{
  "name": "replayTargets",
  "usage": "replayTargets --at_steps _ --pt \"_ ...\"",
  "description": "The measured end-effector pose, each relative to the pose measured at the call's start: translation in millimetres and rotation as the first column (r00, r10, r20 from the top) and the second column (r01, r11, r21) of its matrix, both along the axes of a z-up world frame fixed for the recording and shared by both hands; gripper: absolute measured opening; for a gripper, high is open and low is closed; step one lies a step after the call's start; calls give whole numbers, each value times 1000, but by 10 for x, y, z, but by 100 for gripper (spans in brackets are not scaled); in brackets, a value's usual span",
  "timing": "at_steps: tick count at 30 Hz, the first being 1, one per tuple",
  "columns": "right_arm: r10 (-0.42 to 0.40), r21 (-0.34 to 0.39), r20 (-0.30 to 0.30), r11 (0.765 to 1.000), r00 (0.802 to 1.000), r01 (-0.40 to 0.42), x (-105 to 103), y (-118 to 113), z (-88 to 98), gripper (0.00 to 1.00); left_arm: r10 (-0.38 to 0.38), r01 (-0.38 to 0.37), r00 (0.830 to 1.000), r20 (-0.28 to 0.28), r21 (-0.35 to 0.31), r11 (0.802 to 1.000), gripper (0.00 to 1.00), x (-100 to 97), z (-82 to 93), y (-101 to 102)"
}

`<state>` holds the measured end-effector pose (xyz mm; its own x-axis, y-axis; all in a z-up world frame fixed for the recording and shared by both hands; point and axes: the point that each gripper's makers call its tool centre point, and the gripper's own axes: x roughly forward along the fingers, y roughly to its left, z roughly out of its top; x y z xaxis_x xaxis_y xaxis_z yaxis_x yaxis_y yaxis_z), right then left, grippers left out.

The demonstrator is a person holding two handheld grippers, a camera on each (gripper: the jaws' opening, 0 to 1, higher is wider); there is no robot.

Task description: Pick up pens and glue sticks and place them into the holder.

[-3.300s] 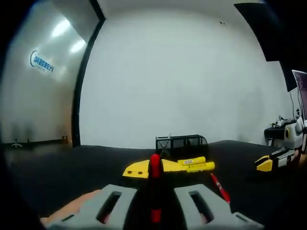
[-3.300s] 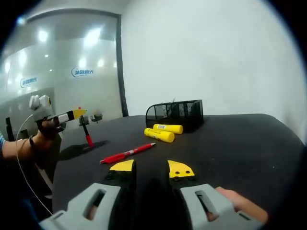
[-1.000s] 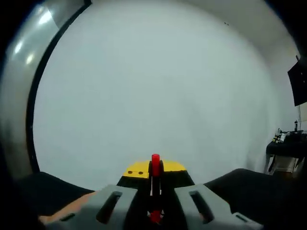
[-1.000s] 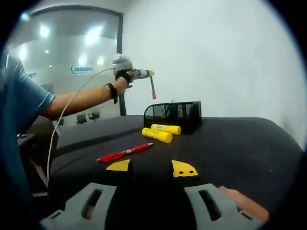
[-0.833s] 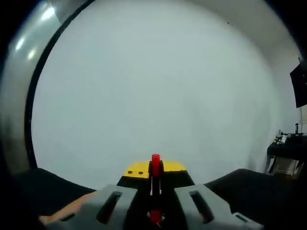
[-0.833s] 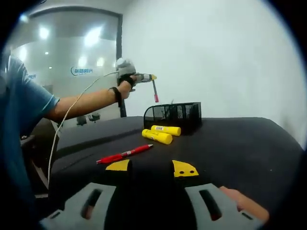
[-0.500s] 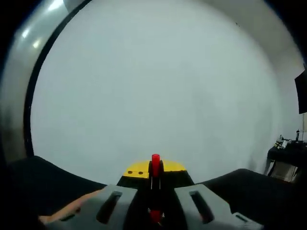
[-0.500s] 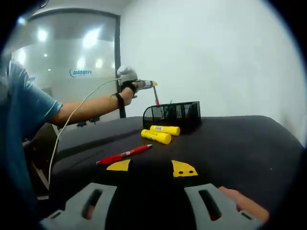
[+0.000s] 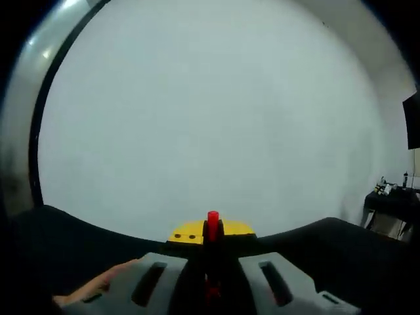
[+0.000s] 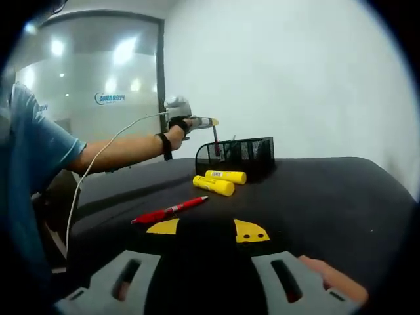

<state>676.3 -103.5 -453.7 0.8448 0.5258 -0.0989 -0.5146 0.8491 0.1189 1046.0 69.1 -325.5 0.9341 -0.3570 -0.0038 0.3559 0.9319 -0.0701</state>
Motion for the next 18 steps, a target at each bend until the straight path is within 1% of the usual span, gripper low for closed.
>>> replayTargets --at_steps 4,11,18 --pt "-1 -4 -1 1000 1000 1 4 -4 -5 26 -4 4 1000 -16 -3 1000 6 18 -65 -19" --pt "1 -5 -2 1000 1000 -1 5 -7 -3 26 0 0 999 -35 7 1000 7 -14 -191 -42" --pt "1 -4 -1 1000 1000 -1 6 -8 2 26 5 -4 1000 -9 20 1000 8 -50 -159 -34"
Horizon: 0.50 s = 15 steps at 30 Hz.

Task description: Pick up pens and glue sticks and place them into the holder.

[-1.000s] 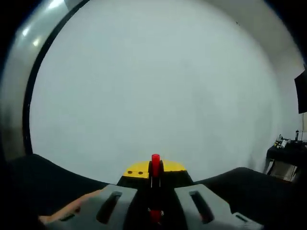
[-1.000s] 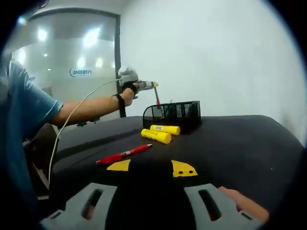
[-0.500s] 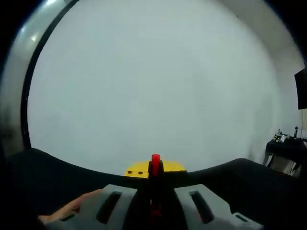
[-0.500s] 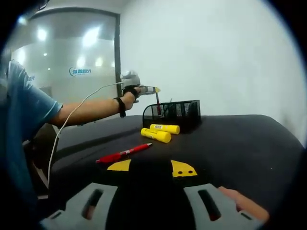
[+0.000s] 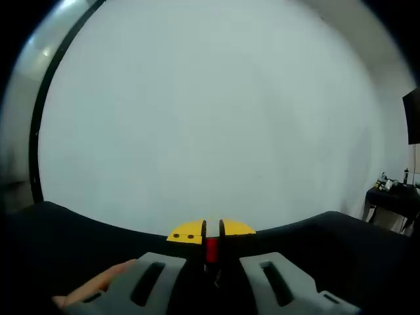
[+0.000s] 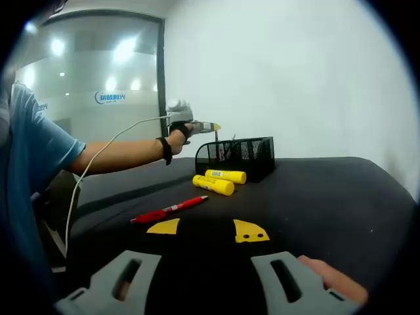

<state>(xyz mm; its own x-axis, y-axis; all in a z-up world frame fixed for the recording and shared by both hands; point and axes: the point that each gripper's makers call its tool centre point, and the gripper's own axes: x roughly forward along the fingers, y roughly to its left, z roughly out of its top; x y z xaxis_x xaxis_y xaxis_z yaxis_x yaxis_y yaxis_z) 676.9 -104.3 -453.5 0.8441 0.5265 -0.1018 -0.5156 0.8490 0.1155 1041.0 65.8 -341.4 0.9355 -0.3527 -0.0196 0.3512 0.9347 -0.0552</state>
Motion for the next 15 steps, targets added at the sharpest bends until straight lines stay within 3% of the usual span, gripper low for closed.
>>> replayTargets --at_steps 6,12,15 --pt "-1 6 -1 1000 1000 1 2 -5 6 26 0 0 1000 5 4 1000 8 -36 43 44" --pt "4 11 -2 1000 1000 -4 1 0 8 25 -8 7 999 36 27 1000 9 -199 223 130" --pt "7 10 -5 1000 1000 -7 3 4 1 25 -44 42 998 35 37 998 14 -389 284 117"
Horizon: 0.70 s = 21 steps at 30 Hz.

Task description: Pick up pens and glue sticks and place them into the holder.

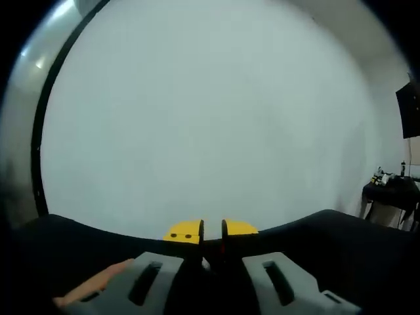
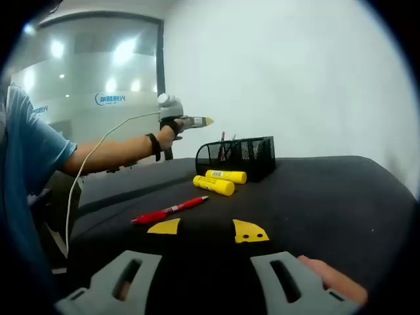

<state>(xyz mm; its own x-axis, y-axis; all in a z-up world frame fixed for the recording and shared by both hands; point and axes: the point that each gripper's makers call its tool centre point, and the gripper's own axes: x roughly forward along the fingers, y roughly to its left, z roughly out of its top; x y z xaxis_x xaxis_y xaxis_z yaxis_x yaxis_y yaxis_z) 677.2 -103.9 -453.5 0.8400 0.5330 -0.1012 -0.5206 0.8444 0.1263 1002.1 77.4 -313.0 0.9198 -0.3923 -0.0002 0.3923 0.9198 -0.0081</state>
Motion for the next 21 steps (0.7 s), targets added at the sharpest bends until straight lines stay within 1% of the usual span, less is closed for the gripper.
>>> replayTargets --at_steps 2,4,5,7,10,11,14,16,18,20,21 --pt "1 -5 -3 1000 1000 -1 -1 6 -10 25 -35 35 999 0 9 999 18 -149 29 -39" --pt "1 -9 -3 1000 1000 -1 -1 11 -12 25 -55 54 998 6 41 998 19 -332 37 -71" --pt "1 -9 -3 1000 1000 -1 -1 11 -13 25 -63 63 998 11 46 997 21 -426 44 -85" --pt "0 -5 -6 1000 1000 0 0 11 -12 25 -98 98 995 9 32 995 24 -565 66 -131" --pt "-3 -5 -9 1000 1000 3 3 7 -17 25 -148 148 989 -22 4 989 25 -825 69 -203" --pt "-5 -6 -11 1000 1000 5 4 5 -21 25 -153 153 988 -36 2 988 26 -902 66 -214" --pt "-7 -9 -17 1000 1000 7 -3 11 -27 25 -181 182 982 -50 9 983 26 -1114 83 -273" --pt "-8 -8 -17 1000 1000 8 -13 14 -28 25 -206 207 976 -65 2 978 27 -1264 88 -319" --pt "-13 -8 -21 1000 1000 13 -10 -1 -31 25 -215 216 974 -74 -1 976 27 -1381 93 -352" --pt "-20 -9 -25 1000 999 19 -13 -12 -38 25 -217 218 967 -137 -3 976 27 -1481 11 -380" --pt "-23 -10 -27 1000 999 22 -12 -16 -40 25 -219 221 964 -148 -3 975 27 -1531 -9 -396"
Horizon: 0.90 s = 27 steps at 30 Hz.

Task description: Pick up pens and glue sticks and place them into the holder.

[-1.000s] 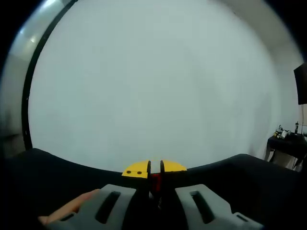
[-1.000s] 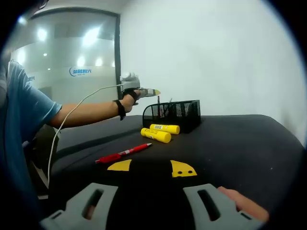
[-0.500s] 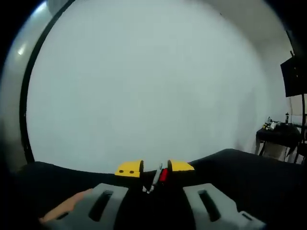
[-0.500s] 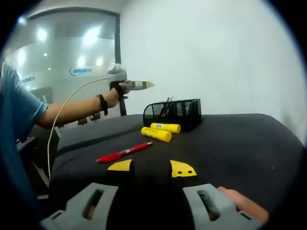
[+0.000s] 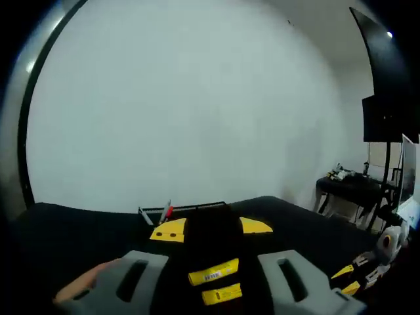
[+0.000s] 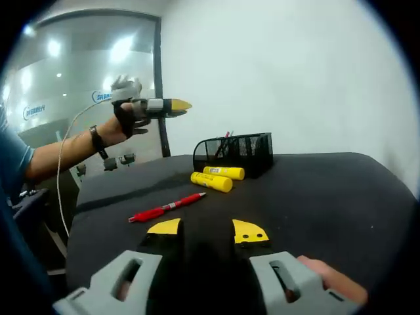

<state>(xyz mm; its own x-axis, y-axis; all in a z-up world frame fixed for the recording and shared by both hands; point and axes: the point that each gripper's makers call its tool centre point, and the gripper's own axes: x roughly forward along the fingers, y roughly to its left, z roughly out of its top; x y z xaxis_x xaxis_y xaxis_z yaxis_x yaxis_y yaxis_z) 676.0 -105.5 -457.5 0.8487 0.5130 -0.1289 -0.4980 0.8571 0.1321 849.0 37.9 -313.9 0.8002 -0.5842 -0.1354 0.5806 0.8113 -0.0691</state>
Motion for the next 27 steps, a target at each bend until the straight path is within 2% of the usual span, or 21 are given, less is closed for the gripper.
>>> replayTargets --at_steps 4,6,8,10,13,17,19,22,27 --pt "-12 -6 -11 1000 1000 12 5 -16 -18 25 -16 17 999 -46 18 1000 32 -149 -98 -50" --pt "-12 -8 -14 1000 1000 12 6 -22 -24 25 -45 50 994 -101 48 998 33 -247 -196 -97" --pt "-10 -8 -16 1000 1000 10 -5 -23 -26 25 -51 59 993 -109 75 995 33 -298 -233 -127" --pt "-11 -6 -14 1000 1000 11 -11 -24 -23 25 -76 92 984 -160 93 991 33 -384 -309 -177" --pt "-11 -6 -15 1000 1000 11 -7 -25 -22 25 -95 120 975 -202 116 986 34 -455 -375 -250" --pt "-10 -14 -22 1000 1000 10 -15 -17 -43 25 -106 149 966 -236 170 974 34 -551 -447 -335" --pt "-8 -14 -20 1000 1000 8 -19 -19 -40 25 -113 159 961 -252 170 973 34 -590 -452 -363" --pt "-7 -5 -15 1000 1000 7 -21 -23 -21 25 -112 170 951 -289 186 968 34 -653 -511 -374" --pt "-4 -3 -11 1000 1000 4 -39 -3 -12 25 -110 218 922 -372 261 940 33 -761 -718 -350"
